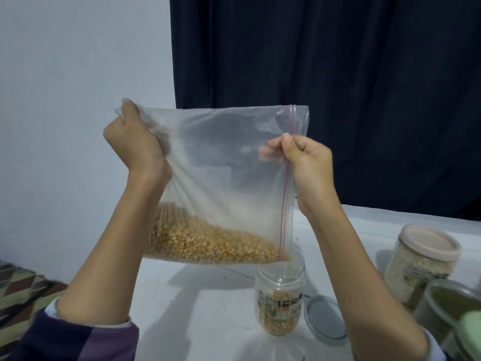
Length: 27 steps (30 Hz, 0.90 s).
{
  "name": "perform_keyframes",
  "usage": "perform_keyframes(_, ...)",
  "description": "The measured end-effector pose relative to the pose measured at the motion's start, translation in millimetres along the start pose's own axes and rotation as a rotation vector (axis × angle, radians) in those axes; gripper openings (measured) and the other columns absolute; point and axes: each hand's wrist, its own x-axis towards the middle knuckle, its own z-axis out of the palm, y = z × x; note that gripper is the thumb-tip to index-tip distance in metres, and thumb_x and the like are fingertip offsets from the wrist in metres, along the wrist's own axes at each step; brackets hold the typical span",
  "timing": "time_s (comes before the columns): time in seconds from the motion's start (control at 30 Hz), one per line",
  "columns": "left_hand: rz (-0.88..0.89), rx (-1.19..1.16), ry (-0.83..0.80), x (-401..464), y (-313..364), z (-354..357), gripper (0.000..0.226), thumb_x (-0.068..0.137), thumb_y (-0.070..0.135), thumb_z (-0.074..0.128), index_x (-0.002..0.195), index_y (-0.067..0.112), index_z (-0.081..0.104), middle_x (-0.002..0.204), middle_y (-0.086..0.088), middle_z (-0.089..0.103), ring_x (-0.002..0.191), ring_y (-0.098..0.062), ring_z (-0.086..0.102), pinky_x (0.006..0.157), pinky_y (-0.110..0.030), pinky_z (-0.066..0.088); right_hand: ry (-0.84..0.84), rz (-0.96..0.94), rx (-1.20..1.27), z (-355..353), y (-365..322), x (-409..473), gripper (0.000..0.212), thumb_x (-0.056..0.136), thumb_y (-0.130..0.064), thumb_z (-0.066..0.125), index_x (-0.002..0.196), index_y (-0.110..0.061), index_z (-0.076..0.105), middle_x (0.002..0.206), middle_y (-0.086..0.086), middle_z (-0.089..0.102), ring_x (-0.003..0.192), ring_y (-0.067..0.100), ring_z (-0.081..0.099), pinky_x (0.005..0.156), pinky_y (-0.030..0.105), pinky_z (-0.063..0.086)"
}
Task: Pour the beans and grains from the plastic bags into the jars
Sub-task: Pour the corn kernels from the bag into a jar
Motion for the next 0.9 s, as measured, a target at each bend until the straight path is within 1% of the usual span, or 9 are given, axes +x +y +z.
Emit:
perform_keyframes(0.07, 0.006, 0.005, 0.006, -2.0, 0.7, 0.5, 0.052, 0.095, 0.015, 0.046, 0.050, 0.025, 0.021, 0.042, 0.015, 0.021, 0.046, -0.007, 0.021, 0.049, -0.024, 0.020, -0.026, 0.009, -0.006, 2.2, 0.9, -1.0, 0.026, 0.099, -0.012, 0.050, 0.081, -0.008, 0.069, 0.069, -0.002, 0.073, 0.077, 0.011, 0.071, 0.085, 0.014, 0.050)
perform_keyframes(0.17, -0.006, -0.003, 0.004, -2.1, 1.5, 0.8, 0.054, 0.094, 0.015, 0.047, 0.047, 0.025, 0.022, 0.043, 0.015, 0.021, 0.046, -0.008, 0.022, 0.050, -0.024, 0.021, 0.019, 0.002, 0.021, 1.2, 1.7, -1.2, 0.026, 0.099, -0.011, 0.050, 0.080, -0.008, 0.068, 0.069, -0.002, 0.073, 0.077, 0.011, 0.071, 0.081, 0.011, 0.049)
perform_keyframes(0.23, -0.010, 0.003, 0.013, -2.0, 1.9, -0.2, 0.052, 0.094, 0.016, 0.047, 0.051, 0.024, 0.020, 0.042, 0.015, 0.020, 0.046, -0.007, 0.021, 0.050, -0.023, 0.021, -0.045, 0.016, 0.002, 0.6, 1.1, -1.4, 0.026, 0.099, -0.012, 0.049, 0.082, -0.008, 0.068, 0.070, -0.001, 0.073, 0.077, 0.012, 0.071, 0.083, 0.015, 0.050)
perform_keyframes(0.3, -0.008, 0.007, 0.022, -2.0, 2.5, -1.1, 0.050, 0.094, 0.015, 0.047, 0.053, 0.024, 0.019, 0.042, 0.015, 0.020, 0.046, -0.007, 0.021, 0.049, -0.023, 0.021, -0.038, 0.009, -0.003, 1.0, 1.2, -1.9, 0.026, 0.099, -0.012, 0.049, 0.081, -0.008, 0.069, 0.069, -0.001, 0.073, 0.077, 0.011, 0.071, 0.081, 0.014, 0.049)
perform_keyframes(0.43, 0.001, 0.005, 0.007, -2.5, 2.7, -1.5, 0.054, 0.094, 0.016, 0.047, 0.050, 0.025, 0.019, 0.042, 0.015, 0.020, 0.046, -0.007, 0.020, 0.049, -0.024, 0.021, -0.065, -0.006, -0.030, 3.2, 1.9, -2.4, 0.027, 0.099, -0.012, 0.049, 0.081, -0.009, 0.068, 0.069, -0.002, 0.073, 0.077, 0.009, 0.070, 0.086, 0.016, 0.050)
perform_keyframes(0.6, -0.007, -0.002, 0.000, -1.3, 4.0, -1.3, 0.056, 0.095, 0.018, 0.047, 0.046, 0.027, 0.021, 0.043, 0.015, 0.022, 0.046, -0.007, 0.022, 0.050, -0.024, 0.023, -0.020, -0.052, -0.065, 3.6, 2.1, -3.2, 0.028, 0.099, -0.012, 0.050, 0.079, -0.012, 0.069, 0.067, -0.006, 0.072, 0.080, 0.005, 0.069, 0.087, 0.015, 0.048)
perform_keyframes(0.73, -0.012, -0.027, -0.001, -0.6, 5.2, -1.3, 0.055, 0.092, 0.018, 0.048, 0.044, 0.026, 0.023, 0.045, 0.015, 0.024, 0.048, -0.009, 0.024, 0.052, -0.026, 0.025, 0.022, -0.056, -0.024, 3.4, 2.1, -3.4, 0.027, 0.098, -0.010, 0.050, 0.079, -0.011, 0.069, 0.067, -0.006, 0.072, 0.077, 0.005, 0.069, 0.082, 0.010, 0.048)
perform_keyframes(0.83, 0.004, -0.012, 0.007, -2.8, 6.3, -1.2, 0.054, 0.094, 0.015, 0.047, 0.048, 0.026, 0.021, 0.042, 0.015, 0.021, 0.047, -0.007, 0.021, 0.050, -0.022, 0.021, -0.025, -0.032, -0.010, 2.7, 2.1, -4.5, 0.026, 0.099, -0.010, 0.049, 0.082, -0.007, 0.069, 0.069, -0.003, 0.073, 0.073, 0.009, 0.070, 0.080, 0.013, 0.050)
perform_keyframes(0.9, 0.000, -0.008, 0.001, -2.9, 7.1, -1.4, 0.060, 0.094, 0.016, 0.047, 0.039, 0.025, 0.025, 0.042, 0.015, 0.022, 0.048, -0.007, 0.023, 0.051, -0.023, 0.023, 0.008, -0.044, -0.010, 2.3, 3.3, -4.9, 0.027, 0.099, -0.010, 0.049, 0.081, -0.009, 0.069, 0.067, -0.004, 0.072, 0.073, 0.008, 0.069, 0.082, 0.013, 0.050)
